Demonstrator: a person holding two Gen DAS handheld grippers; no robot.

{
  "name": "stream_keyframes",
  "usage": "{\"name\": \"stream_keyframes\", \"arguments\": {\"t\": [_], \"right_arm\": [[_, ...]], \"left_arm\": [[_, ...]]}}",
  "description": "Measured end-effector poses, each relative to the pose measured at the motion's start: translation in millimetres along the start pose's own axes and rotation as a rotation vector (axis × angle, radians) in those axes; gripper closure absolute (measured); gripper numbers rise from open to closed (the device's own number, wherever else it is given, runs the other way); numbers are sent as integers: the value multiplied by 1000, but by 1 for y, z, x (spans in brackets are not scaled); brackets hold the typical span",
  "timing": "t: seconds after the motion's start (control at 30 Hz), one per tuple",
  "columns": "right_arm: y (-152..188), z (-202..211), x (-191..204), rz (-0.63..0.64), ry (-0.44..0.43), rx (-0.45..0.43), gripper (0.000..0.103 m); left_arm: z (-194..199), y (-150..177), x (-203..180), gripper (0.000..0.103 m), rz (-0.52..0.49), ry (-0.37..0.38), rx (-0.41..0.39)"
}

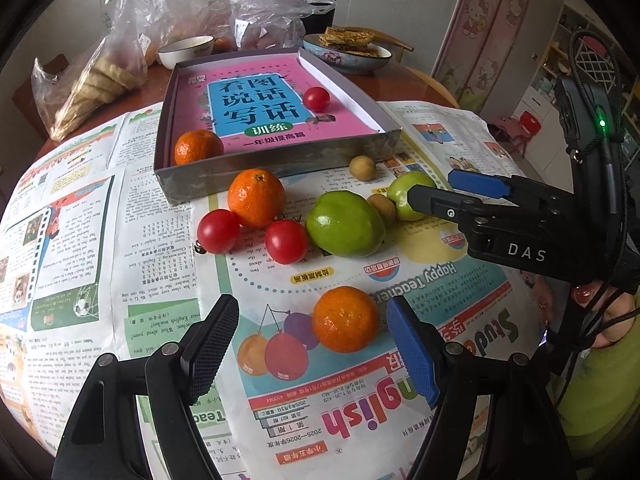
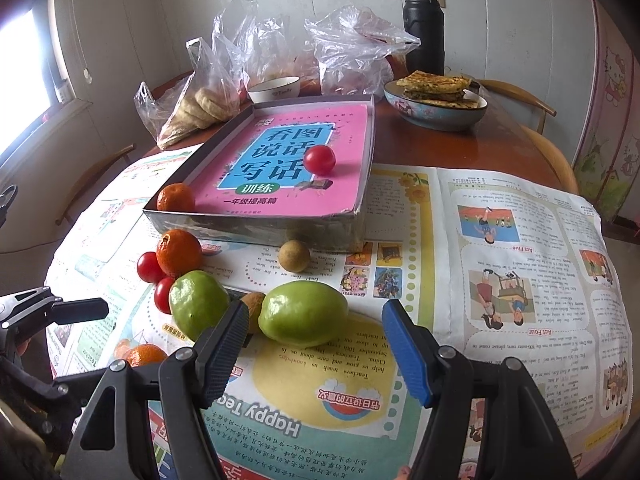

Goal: Organize fruits
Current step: 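Grasp a green lime with the right tool while the left tool grasps another mandarin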

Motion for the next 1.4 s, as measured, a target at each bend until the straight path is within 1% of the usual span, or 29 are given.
{"name": "stream_keyframes", "arguments": {"t": [0.17,0.7,0.77,0.83,0.9,0.93,1.03,1.17,1.3,1.4], "right_arm": [[1,-3,-2,-5,1,6,34],[4,-15,-3,-17,-23,32,34],[4,-16,-3,-18,-31,34,34],[5,-17,-3,-20,-39,35,34],[5,-18,-2,-17,-44,35,35],[5,-18,-1,-14,-50,35,37],[6,-20,0,-18,-74,40,43],[7,-23,3,-15,-90,47,49],[6,-23,4,-10,-86,38,50],[5,-23,5,-3,-83,30,50]], "left_arm": [[-5,4,-5,25,-13,12,18],[-11,4,-10,26,-39,16,19],[-11,4,-12,28,-47,19,17],[-12,4,-12,33,-50,17,19],[-13,3,-13,34,-52,20,24],[-14,4,-13,34,-53,22,25],[-16,5,-15,40,-56,28,32],[-20,6,-17,41,-54,34,43],[-22,7,-18,42,-51,35,47],[-24,7,-18,45,-49,36,53]]}}
Point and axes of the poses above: each gripper's, at about its wrist camera, not at the fingertips, and z roughly against the way its jaws point, x to its left, y to its underside, the point moved 8 cm from there along -z, roughly the way its jaws point
